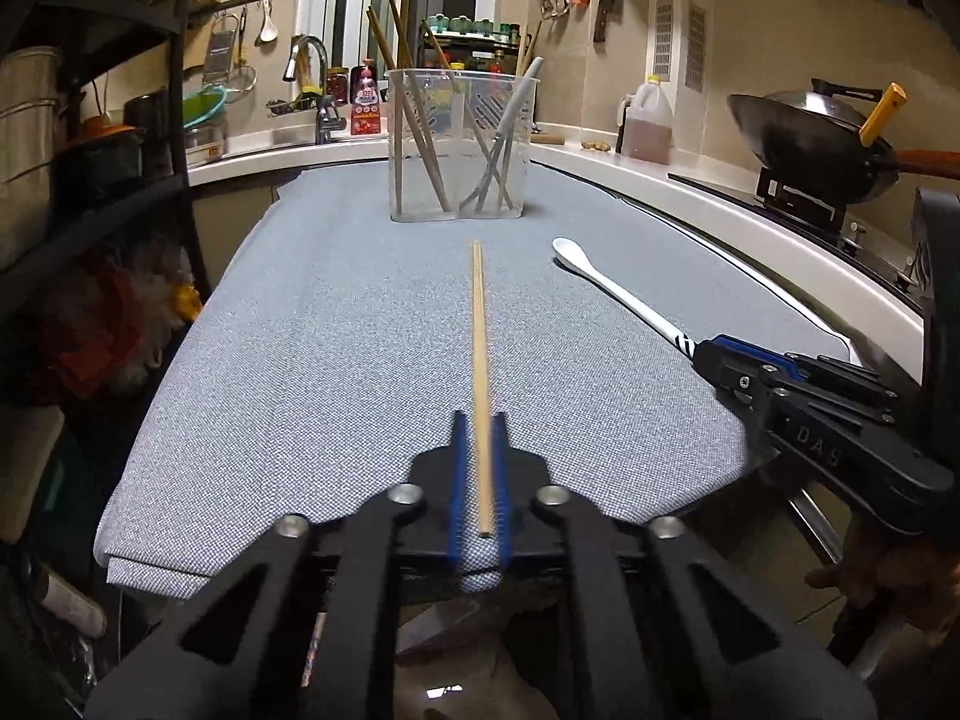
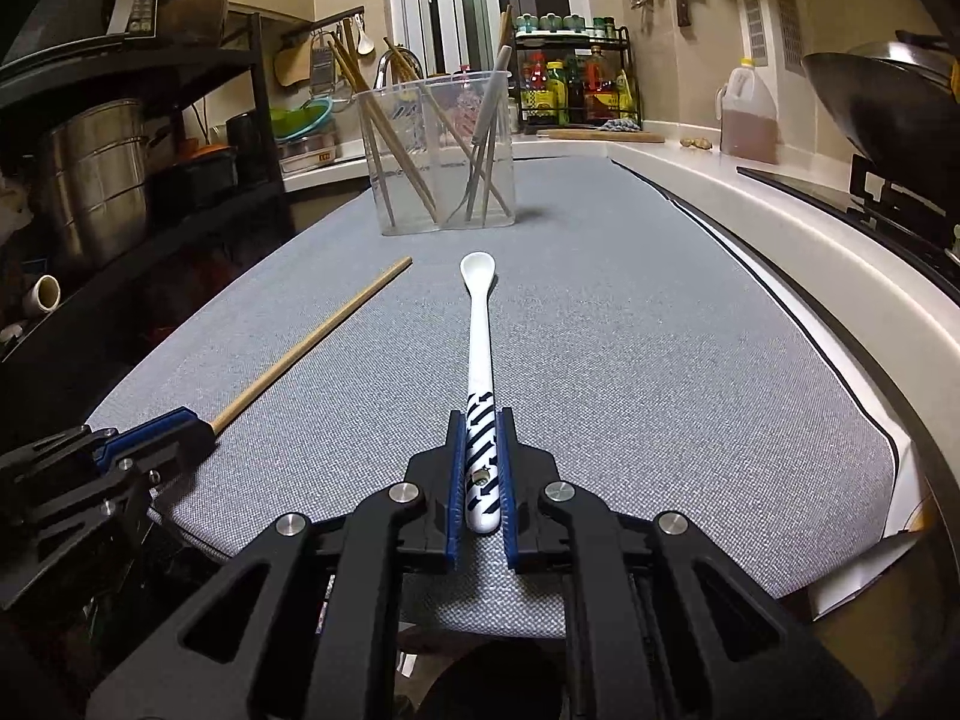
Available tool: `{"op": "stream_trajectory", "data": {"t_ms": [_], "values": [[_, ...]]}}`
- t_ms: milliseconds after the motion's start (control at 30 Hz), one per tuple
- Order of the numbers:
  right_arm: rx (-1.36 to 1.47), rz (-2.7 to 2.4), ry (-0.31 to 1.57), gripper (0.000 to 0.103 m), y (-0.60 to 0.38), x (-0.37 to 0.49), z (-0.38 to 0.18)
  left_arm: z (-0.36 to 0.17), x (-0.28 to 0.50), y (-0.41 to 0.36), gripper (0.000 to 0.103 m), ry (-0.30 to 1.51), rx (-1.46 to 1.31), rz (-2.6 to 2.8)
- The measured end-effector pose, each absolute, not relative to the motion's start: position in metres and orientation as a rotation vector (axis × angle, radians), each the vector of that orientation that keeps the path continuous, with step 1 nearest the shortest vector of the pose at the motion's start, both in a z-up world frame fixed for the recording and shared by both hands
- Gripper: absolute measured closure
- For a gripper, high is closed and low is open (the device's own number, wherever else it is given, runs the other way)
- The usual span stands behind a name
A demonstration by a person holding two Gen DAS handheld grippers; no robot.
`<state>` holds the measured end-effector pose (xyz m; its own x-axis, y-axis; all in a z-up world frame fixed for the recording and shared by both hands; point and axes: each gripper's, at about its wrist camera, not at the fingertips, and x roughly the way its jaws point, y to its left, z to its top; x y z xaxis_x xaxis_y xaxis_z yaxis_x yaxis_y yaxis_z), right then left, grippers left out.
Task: Organize utensils
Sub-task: 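Grasp the striped spoon with the right tool while the left tool grasps the last chopstick, then carry the held spoon and chopstick over the clear container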
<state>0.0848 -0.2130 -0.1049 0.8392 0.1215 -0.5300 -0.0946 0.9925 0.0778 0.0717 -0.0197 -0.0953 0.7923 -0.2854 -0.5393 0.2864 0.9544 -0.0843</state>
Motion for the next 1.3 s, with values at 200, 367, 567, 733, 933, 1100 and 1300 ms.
{"op": "stream_trajectory", "data": {"t_ms": [200,367,567,733,933,1100,1300], "values": [[0.058,0.12,0.542,0.093,-0.214,0.08,-0.098,-0.077,0.074,-0.015,0.098,0.568,-0.033,-0.319],[0.044,0.141,0.467,0.093,-0.212,0.074,-0.071,-0.039,0.07,-0.012,0.098,0.465,-0.052,-0.344],[0.06,0.153,0.4,0.094,-0.212,0.078,-0.045,-0.002,0.078,-0.008,0.098,0.389,-0.064,-0.36],[0.068,0.153,0.364,0.096,-0.21,0.086,-0.032,0.013,0.084,-0.008,0.098,0.358,-0.06,-0.362],[0.064,0.148,0.37,0.097,-0.207,0.103,-0.015,0.029,0.094,-0.009,0.098,0.358,-0.043,-0.375],[0.043,0.146,0.391,0.097,-0.204,0.122,0.006,0.045,0.117,-0.01,0.098,0.411,-0.025,-0.376],[0.007,0.148,0.393,0.097,-0.2,0.141,0.03,0.056,0.14,-0.007,0.098,0.471,-0.018,-0.359]]}}
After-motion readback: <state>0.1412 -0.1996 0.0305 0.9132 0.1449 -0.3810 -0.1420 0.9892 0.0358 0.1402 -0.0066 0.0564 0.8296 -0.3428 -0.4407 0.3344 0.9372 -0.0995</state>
